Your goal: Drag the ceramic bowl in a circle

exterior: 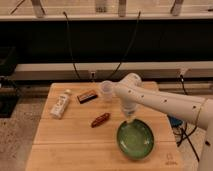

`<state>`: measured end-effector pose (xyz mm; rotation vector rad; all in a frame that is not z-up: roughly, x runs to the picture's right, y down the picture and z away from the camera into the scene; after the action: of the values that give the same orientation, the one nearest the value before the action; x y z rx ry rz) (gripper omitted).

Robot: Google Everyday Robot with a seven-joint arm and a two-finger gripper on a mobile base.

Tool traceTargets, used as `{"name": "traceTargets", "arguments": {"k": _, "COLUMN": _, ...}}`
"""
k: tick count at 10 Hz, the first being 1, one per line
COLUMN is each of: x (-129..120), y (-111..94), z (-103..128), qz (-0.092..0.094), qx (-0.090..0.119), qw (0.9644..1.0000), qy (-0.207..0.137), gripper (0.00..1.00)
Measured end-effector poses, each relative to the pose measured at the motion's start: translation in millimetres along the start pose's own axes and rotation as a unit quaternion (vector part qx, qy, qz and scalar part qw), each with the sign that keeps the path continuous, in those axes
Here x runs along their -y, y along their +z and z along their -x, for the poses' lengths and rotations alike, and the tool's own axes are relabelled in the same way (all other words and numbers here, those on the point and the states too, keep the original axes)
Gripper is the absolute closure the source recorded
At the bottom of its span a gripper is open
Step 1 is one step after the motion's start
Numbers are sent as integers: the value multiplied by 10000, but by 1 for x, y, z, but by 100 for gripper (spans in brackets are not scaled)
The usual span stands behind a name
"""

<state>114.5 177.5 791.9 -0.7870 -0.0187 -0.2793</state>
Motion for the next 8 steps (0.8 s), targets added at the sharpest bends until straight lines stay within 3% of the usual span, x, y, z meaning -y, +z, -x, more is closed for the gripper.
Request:
{"name": "traceTargets", "arguments": {"k": 4, "x": 33, "y": 6, "z": 22, "qz": -57, "qx": 196, "qw": 9995, "qy": -256, "gripper": 100}}
{"name": "traceTargets", "arguments": {"k": 8, "x": 69, "y": 11, "z": 8, "qz": -98, "qx": 211, "qw": 9996, "qy": -170, "gripper": 100}}
